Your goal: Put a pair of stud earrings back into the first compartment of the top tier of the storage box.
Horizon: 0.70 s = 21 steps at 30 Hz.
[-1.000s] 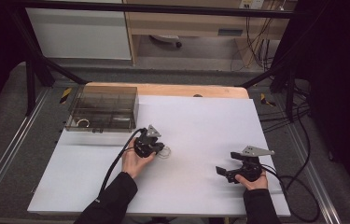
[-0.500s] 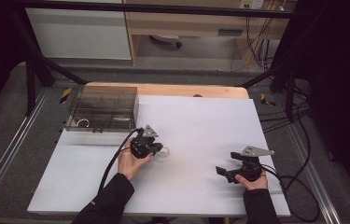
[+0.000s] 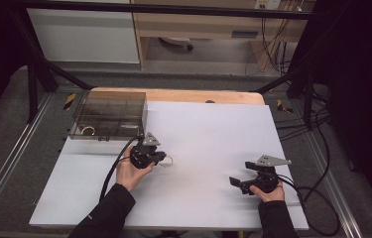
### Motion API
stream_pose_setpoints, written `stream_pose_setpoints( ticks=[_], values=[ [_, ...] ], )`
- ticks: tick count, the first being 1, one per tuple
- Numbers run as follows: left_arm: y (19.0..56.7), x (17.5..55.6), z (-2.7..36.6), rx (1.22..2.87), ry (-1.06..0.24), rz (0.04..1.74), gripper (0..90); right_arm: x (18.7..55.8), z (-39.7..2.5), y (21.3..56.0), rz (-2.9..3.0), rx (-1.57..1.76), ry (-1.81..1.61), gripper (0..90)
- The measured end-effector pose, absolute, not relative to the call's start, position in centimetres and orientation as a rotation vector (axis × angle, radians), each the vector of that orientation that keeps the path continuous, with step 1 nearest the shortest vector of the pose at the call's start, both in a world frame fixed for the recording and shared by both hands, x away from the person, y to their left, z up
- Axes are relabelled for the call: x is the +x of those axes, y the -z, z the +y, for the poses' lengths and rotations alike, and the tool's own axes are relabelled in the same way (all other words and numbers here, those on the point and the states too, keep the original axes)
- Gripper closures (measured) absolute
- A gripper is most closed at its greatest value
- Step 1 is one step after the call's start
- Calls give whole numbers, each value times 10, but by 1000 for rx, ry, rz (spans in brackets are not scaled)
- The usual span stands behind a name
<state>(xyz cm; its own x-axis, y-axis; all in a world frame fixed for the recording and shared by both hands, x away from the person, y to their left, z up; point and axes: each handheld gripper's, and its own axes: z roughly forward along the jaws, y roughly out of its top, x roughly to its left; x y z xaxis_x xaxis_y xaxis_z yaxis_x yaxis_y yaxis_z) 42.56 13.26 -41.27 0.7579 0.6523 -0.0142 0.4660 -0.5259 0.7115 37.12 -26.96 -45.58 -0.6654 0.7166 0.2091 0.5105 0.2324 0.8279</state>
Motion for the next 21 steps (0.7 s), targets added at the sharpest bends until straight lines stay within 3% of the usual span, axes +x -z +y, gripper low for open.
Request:
stream_pose_setpoints(
  ticks=[21],
  values=[
    [407,415,165,2223,-326,864,864,371,-270,456,2291,1161,-1400,7]
  ],
)
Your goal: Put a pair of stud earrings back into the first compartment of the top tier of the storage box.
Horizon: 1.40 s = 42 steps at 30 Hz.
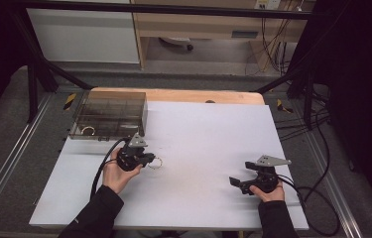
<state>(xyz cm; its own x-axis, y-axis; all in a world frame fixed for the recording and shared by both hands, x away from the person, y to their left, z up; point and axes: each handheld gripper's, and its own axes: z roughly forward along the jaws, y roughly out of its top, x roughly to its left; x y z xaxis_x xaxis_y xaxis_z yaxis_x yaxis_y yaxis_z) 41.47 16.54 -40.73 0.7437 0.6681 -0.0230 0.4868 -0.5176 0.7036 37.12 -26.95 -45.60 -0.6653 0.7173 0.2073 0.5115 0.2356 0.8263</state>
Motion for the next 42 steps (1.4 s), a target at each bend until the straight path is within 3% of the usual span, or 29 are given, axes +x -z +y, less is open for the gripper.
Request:
stream_pose_setpoints(
  ticks=[42],
  values=[
    [397,405,232,2167,-354,973,864,371,-270,456,2290,1172,-1399,7]
  ],
)
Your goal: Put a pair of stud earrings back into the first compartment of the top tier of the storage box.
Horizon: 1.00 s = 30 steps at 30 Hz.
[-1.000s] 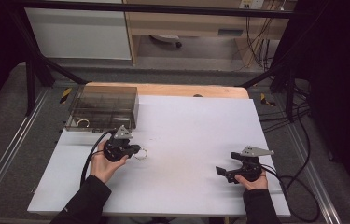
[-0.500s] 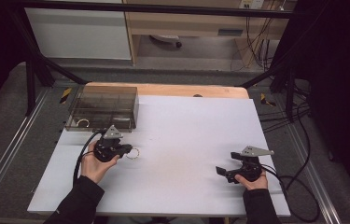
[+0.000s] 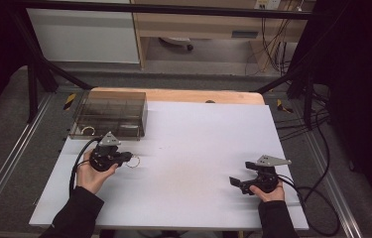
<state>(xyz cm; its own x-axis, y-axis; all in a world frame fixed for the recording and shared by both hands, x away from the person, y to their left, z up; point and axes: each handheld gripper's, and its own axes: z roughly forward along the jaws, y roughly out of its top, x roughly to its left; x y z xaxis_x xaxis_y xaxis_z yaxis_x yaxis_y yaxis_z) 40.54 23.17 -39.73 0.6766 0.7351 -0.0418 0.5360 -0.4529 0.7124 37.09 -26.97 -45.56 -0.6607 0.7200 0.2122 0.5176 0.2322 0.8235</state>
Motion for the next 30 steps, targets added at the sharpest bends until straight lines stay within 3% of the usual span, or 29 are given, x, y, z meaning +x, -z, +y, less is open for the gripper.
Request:
stream_pose_setpoints(
  ticks=[30],
  values=[
    [381,400,283,2128,-419,1053,864,371,-270,456,2290,1169,-1398,7]
  ],
)
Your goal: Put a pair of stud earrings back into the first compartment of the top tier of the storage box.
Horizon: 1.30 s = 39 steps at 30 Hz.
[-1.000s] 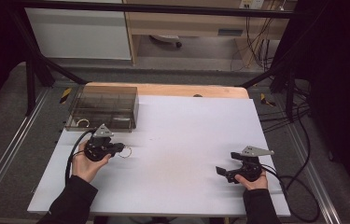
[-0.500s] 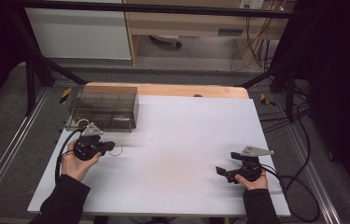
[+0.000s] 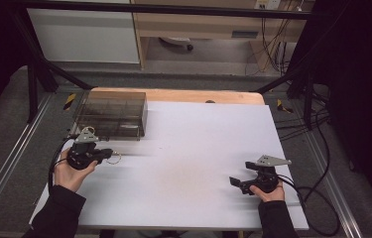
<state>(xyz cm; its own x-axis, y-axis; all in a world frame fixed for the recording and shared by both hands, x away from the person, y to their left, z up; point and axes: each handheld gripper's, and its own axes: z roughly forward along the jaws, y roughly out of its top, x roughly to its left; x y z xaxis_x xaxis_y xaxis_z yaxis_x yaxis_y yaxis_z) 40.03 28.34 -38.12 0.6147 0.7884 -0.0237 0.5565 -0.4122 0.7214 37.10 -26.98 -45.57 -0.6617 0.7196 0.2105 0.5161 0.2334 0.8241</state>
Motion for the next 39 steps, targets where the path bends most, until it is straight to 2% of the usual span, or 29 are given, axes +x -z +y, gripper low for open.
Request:
stream_pose_setpoints(
  ticks=[39],
  values=[
    [341,414,319,2086,-525,1132,864,371,-270,456,2288,1169,-1400,7]
  ],
)
